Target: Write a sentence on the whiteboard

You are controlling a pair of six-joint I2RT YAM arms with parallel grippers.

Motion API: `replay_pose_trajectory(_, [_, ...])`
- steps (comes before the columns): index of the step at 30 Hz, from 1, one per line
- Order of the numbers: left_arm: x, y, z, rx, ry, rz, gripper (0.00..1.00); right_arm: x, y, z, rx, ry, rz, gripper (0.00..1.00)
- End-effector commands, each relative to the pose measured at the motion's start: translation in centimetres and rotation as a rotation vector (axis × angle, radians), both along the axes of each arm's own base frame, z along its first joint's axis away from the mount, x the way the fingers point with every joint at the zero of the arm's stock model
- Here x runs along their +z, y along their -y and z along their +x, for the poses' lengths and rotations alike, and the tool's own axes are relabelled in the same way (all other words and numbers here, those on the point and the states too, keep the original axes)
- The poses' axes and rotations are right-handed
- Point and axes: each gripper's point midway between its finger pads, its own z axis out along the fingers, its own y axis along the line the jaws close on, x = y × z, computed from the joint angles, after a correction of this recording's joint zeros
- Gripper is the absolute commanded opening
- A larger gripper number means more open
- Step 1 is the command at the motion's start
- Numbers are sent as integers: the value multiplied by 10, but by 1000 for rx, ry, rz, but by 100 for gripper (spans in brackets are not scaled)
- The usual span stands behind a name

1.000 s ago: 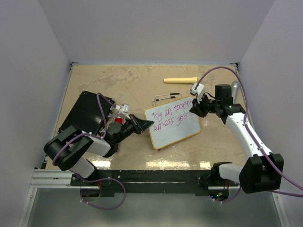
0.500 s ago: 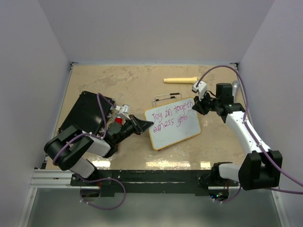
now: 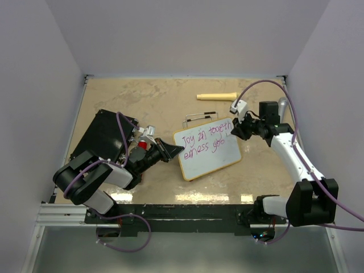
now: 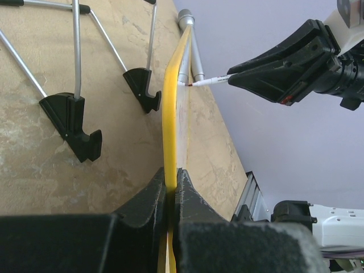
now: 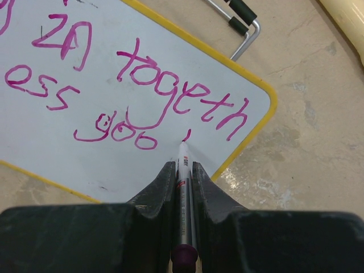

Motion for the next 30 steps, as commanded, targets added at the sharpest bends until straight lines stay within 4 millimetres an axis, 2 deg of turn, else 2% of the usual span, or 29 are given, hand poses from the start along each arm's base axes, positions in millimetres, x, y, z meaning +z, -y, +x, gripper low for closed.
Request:
replay_pose_trajectory(1, [38,3,-2,-25,158,-77,0,-3,-1,-13,51,-30,-16,0])
replay_pose_trajectory(8, [38,3,-2,-26,157,-78,0,-12,0,-25,82,-66,-36,0])
replay_pose_trajectory(16, [37,3,-3,-28,156,-79,0,9,-4,-6,35,3,12,0])
replay_pose_trajectory(22, [37,3,-3,-28,155,-78,0,16,-5,3,16,31,29,0])
replay_pose_trajectory(30, [35,4,-3,-30,150,-78,0,14,-13,-3,60,10,57,0])
